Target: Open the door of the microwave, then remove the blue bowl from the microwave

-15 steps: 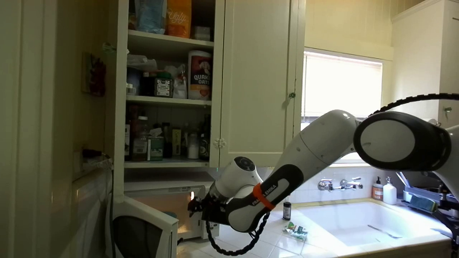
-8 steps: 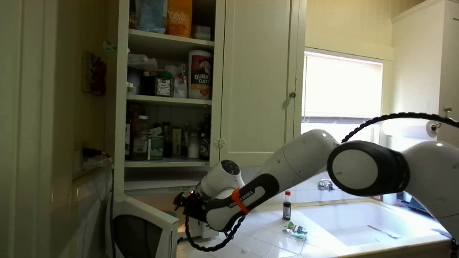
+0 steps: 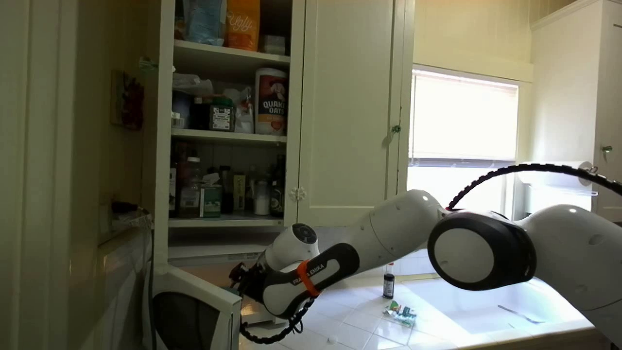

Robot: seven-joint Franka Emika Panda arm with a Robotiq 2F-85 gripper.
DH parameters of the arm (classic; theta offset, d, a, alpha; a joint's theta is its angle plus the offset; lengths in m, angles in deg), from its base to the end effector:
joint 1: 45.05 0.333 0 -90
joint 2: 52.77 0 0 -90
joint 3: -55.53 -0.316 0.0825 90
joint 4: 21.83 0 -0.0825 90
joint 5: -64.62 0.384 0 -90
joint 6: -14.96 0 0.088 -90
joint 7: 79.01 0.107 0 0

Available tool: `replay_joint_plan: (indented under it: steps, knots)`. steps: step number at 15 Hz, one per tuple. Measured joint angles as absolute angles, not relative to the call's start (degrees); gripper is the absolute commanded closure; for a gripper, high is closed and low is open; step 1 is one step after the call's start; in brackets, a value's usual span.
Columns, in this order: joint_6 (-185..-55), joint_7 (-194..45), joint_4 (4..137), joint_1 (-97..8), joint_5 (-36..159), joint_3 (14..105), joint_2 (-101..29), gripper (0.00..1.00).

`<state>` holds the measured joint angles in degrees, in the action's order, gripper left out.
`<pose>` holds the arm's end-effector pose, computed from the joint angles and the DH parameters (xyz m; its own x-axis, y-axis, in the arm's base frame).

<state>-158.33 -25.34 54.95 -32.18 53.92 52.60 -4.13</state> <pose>0.7601 0.2159 0.3180 0.6416 -0.5576 0.5266 -0.2710 -0.8072 -0.5245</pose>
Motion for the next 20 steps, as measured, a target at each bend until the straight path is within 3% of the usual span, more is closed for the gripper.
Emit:
replay_joint_plan:
  steps: [8, 16, 17, 20]
  knots:
    - [-157.4, -0.4, 44.5, -21.1, 55.8, 67.6, 3.8, 0.00]
    - [-151.5, 14.0, 28.4, -19.4, 56.4, 73.8, 14.4, 0.00]
    - [-150.6, 14.9, 26.7, -19.7, 56.4, 73.9, 15.5, 0.17]
    - [-147.3, 15.9, 22.3, -20.7, 56.5, 73.2, 18.3, 0.42]
